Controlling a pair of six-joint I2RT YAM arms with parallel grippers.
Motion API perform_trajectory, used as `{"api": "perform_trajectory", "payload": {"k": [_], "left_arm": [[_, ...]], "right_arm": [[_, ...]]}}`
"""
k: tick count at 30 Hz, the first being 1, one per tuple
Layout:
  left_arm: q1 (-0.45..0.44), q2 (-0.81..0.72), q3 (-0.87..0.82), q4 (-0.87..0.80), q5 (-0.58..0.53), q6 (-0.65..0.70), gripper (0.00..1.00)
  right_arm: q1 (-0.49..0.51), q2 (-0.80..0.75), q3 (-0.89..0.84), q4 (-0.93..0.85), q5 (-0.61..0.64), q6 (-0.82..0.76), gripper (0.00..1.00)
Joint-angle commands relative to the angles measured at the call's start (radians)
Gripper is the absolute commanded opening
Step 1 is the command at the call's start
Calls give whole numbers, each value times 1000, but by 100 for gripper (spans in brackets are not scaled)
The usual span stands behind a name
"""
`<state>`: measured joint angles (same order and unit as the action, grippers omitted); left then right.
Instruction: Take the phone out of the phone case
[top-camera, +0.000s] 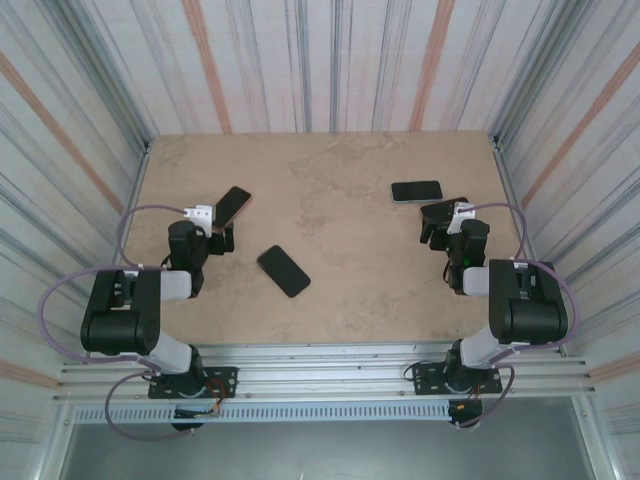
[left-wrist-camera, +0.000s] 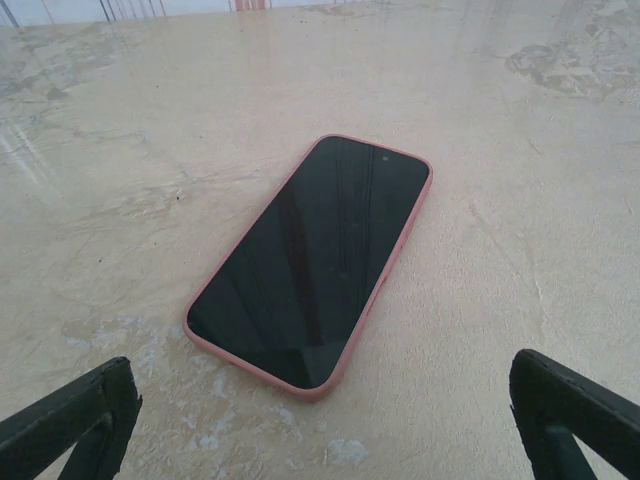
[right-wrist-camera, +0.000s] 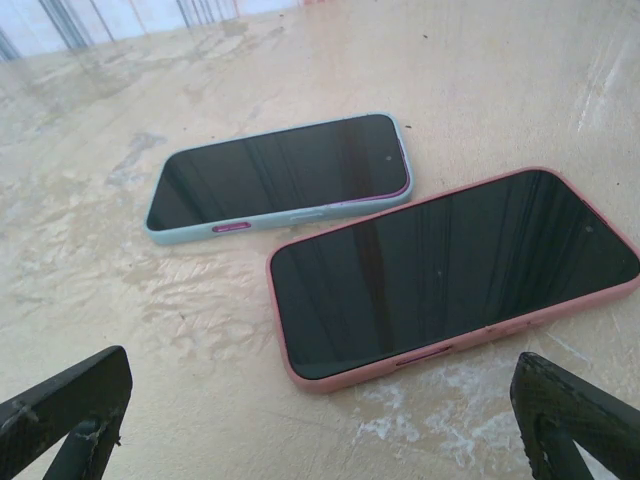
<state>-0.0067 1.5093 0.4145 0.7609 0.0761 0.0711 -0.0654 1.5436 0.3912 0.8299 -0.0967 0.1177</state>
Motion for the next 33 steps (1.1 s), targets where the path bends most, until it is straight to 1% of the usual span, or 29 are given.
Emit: {"api": "perform_trajectory", "payload": {"k": [1, 20, 24, 25, 29, 31, 33], "left_arm": [[-4, 0, -2, 25, -16, -2, 99], [-4, 3, 0, 22, -15, -2, 99], [-2, -5, -1, 27, -5, -2, 99], [-7, -17, 10, 1, -4, 4, 99], [-46, -110, 78, -189, -61, 33, 99], [-62, -158, 115, -293, -62, 41, 99], [-66, -195, 158, -404, -44, 4, 99]], "right_arm": [[4, 2, 7, -2, 21, -32, 99], [3, 4, 11, -7, 20, -30, 99], [4, -16, 9, -16, 9, -36, 99], [5, -36, 17, -42, 7, -41, 99], [5, -124, 46, -166, 17, -36, 99], [5, -175, 57, -223, 0, -44, 99], [3, -231, 72, -290, -20, -31, 99]]}}
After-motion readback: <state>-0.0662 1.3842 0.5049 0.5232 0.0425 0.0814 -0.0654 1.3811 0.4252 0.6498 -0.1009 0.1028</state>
